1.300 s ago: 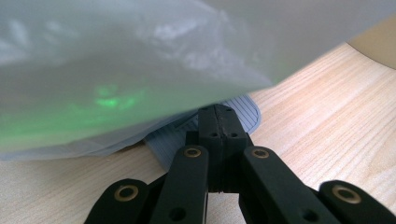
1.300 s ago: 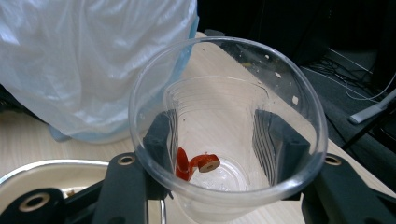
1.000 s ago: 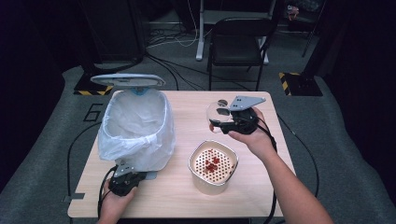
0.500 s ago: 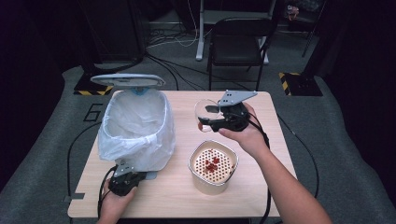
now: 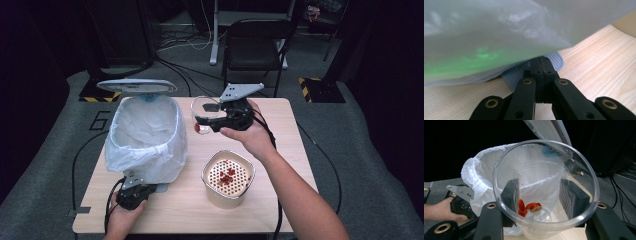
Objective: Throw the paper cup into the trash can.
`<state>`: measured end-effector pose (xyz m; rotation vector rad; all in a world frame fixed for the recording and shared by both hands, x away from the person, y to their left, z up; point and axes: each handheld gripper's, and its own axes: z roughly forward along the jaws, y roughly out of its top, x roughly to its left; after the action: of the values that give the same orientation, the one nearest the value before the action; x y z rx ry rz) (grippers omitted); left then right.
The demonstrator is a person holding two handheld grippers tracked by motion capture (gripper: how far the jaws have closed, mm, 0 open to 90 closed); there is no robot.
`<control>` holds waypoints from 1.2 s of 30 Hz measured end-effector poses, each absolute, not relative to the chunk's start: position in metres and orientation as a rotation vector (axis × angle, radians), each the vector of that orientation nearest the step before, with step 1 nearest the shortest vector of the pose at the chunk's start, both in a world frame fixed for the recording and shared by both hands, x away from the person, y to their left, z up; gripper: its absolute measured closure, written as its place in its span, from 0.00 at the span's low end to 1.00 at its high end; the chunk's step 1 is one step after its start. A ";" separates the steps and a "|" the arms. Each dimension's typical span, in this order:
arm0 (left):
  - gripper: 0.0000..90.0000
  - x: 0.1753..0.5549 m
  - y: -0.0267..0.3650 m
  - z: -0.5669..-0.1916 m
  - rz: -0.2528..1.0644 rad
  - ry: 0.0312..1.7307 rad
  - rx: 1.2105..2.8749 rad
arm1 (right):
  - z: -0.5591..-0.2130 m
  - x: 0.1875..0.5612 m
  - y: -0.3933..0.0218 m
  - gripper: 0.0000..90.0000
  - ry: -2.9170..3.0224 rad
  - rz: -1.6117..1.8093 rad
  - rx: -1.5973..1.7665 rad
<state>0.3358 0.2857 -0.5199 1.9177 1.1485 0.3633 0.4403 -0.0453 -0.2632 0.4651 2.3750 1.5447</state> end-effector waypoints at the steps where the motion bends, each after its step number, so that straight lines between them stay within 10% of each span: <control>1: 1.00 0.336 0.286 -0.520 0.363 1.149 1.917 | -0.262 0.441 -0.043 0.56 2.378 1.542 0.462; 36: 1.00 0.335 0.285 -0.520 0.375 1.166 1.915 | -0.259 0.453 0.057 0.55 2.474 1.661 0.341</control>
<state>0.3353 0.2853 -0.5203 1.9154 1.1662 0.3753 0.4533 0.0570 -0.2592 0.3406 2.4740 1.6610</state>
